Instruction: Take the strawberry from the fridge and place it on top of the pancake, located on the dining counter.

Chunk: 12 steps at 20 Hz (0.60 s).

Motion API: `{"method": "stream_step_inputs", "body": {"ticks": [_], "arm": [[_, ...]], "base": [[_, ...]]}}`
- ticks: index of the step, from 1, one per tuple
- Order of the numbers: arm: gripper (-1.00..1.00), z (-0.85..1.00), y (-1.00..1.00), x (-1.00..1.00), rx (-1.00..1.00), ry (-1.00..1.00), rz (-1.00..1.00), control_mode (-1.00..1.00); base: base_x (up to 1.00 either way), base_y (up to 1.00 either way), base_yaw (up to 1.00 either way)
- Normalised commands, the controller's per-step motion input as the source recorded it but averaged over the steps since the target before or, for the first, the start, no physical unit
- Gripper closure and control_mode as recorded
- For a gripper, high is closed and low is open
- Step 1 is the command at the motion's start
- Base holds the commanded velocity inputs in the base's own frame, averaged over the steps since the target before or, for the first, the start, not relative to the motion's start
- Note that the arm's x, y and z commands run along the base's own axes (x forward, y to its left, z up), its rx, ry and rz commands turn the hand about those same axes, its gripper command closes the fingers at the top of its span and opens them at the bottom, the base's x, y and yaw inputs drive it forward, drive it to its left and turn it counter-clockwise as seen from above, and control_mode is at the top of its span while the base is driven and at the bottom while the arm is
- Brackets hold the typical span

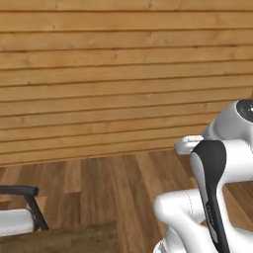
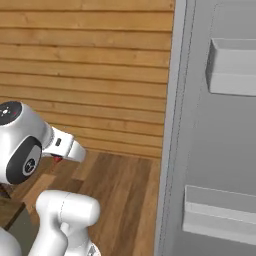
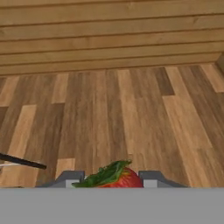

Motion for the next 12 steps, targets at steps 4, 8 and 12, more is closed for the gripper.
{"method": "stream_step_inputs", "body": {"ticks": [4,8,12], "arm": [[1.00,0.00,0.00,0.00,0.00,0.00,0.00,1.00],[1.00,0.00,0.00,0.00,0.00,0.00,0.00,1.00],[1.00,0.00,0.00,0.00,0.00,0.00,0.00,1.00]], "base": [[1.00,0.00,0.00],[1.00,0.13,0.00],[1.00,0.19,0.01]]}}
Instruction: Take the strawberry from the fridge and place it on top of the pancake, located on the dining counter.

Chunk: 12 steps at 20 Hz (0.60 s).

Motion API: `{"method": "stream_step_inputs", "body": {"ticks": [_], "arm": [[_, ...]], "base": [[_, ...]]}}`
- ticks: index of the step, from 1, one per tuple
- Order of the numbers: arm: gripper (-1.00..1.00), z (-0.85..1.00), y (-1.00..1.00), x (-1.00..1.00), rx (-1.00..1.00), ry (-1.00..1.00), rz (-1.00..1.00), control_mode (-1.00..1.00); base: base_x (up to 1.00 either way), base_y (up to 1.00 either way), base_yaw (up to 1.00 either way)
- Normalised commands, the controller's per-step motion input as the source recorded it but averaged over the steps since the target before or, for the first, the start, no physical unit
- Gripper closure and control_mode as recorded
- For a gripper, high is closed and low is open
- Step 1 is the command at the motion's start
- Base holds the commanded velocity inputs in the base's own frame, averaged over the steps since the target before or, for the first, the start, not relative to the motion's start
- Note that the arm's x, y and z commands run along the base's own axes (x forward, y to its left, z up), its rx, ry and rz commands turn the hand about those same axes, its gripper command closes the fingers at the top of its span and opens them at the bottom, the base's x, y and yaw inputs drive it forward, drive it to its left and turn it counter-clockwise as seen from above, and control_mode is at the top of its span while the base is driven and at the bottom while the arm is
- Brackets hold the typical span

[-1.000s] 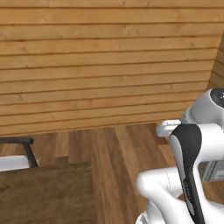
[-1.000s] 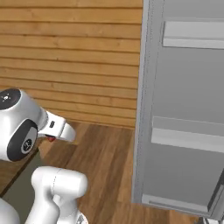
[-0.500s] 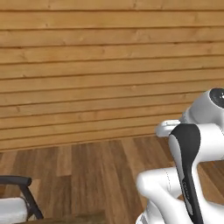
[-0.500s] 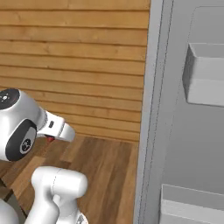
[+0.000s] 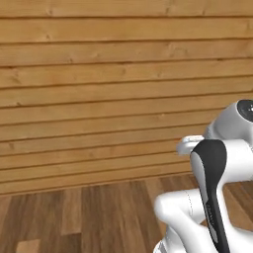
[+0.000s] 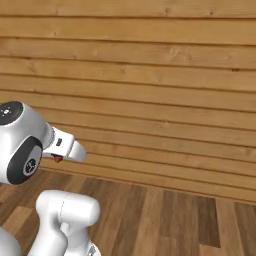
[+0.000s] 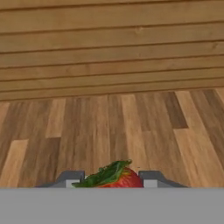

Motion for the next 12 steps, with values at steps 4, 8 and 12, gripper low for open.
{"method": "stream_step_inputs", "body": {"ticks": [4,8,12], "arm": [[1.00,0.00,0.00,0.00,0.00,0.00,0.00,1.00],[1.00,0.00,0.00,0.00,0.00,0.00,0.00,1.00],[1.00,0.00,0.00,0.00,0.00,0.00,0.00,1.00]], "base": [[1.00,0.38,0.13],[1.00,0.53,0.40],[0.86,0.06,0.81]]}}
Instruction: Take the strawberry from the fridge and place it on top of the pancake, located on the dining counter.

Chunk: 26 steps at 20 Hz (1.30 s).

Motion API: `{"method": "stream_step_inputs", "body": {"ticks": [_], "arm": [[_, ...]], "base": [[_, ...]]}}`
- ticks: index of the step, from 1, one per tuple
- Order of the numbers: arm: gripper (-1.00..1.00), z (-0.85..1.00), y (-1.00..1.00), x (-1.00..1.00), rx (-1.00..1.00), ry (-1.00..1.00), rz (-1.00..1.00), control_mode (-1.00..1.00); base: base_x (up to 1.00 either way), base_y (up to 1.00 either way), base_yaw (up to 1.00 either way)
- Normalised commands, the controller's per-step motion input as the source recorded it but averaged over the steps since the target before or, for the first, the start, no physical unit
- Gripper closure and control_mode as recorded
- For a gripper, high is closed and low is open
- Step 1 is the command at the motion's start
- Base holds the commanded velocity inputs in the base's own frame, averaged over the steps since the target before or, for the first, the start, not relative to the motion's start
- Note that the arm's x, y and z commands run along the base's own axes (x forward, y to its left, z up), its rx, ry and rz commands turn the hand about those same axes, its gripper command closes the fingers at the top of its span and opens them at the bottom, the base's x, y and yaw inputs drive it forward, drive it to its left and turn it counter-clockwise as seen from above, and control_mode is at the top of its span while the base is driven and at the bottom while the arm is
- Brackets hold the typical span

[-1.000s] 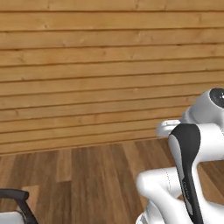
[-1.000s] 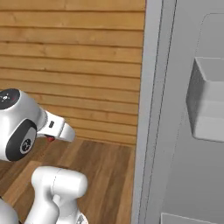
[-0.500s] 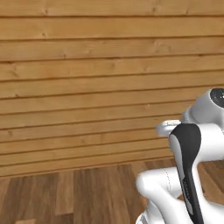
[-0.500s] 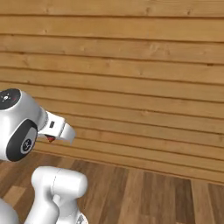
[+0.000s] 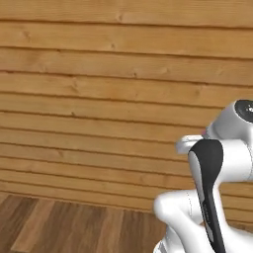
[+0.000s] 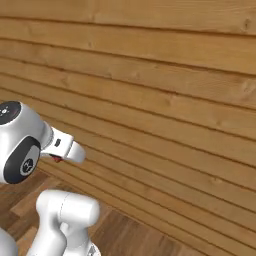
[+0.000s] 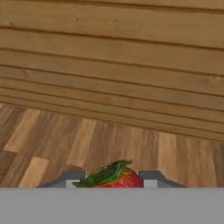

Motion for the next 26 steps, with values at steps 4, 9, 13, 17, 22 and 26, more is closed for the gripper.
{"method": "stream_step_inputs", "body": {"ticks": [4,9,13,17,22,26], "arm": [[1.00,0.00,0.00,0.00,0.00,0.00,0.00,1.00],[1.00,0.00,0.00,0.00,0.00,0.00,0.00,1.00],[1.00,0.00,0.00,0.00,0.00,0.00,0.00,1.00],[1.00,0.00,0.00,0.00,0.00,0.00,0.00,1.00],[1.00,0.00,0.00,0.00,0.00,0.00,0.00,1.00],[1.00,0.00,0.00,0.00,0.00,0.00,0.00,1.00]], "base": [[0.66,0.00,0.89],[0.73,0.00,0.87],[0.82,0.00,0.85],[0.99,-0.07,0.71],[1.00,-0.25,0.75],[1.00,-0.31,0.78]]}}
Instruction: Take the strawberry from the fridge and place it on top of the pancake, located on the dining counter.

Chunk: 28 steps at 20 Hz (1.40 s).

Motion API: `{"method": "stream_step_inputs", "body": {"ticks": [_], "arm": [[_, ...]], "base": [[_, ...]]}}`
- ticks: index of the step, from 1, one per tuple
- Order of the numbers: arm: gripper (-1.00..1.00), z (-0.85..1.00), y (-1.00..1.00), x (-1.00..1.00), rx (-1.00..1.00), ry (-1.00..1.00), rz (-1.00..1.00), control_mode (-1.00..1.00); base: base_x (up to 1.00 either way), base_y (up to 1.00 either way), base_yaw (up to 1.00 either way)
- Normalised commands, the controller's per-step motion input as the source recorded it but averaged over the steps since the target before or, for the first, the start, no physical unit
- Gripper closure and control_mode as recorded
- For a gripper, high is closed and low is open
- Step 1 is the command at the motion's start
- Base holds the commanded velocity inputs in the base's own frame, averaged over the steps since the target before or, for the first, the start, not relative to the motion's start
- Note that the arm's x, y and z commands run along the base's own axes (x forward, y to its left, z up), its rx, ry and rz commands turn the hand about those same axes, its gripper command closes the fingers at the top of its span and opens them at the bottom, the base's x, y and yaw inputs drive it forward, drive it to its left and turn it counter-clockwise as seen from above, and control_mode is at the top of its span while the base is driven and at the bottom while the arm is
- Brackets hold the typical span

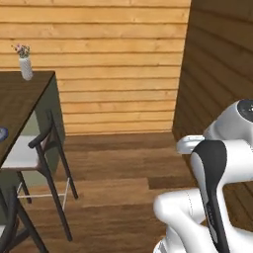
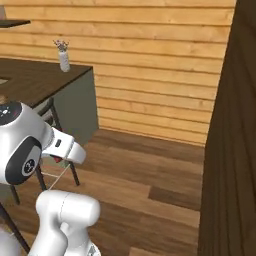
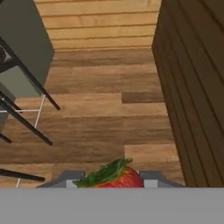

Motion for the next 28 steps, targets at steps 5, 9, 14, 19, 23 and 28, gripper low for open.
{"method": "stream_step_inputs", "body": {"ticks": [5,9,14,19,23,28], "arm": [[1.00,0.00,0.00,0.00,0.00,0.00,0.00,1.00],[1.00,0.00,0.00,0.00,0.00,0.00,0.00,1.00],[1.00,0.00,0.00,0.00,0.00,0.00,0.00,1.00],[1.00,0.00,0.00,0.00,0.00,0.00,0.00,1.00],[1.00,0.00,0.00,0.00,0.00,0.00,0.00,1.00],[1.00,0.00,0.00,0.00,0.00,0.00,0.00,1.00]], "base": [[1.00,-0.24,0.79],[0.98,-0.21,0.80],[0.95,-0.19,0.81],[0.95,-0.23,0.83],[0.79,-0.44,0.82],[0.33,-0.62,0.65]]}}
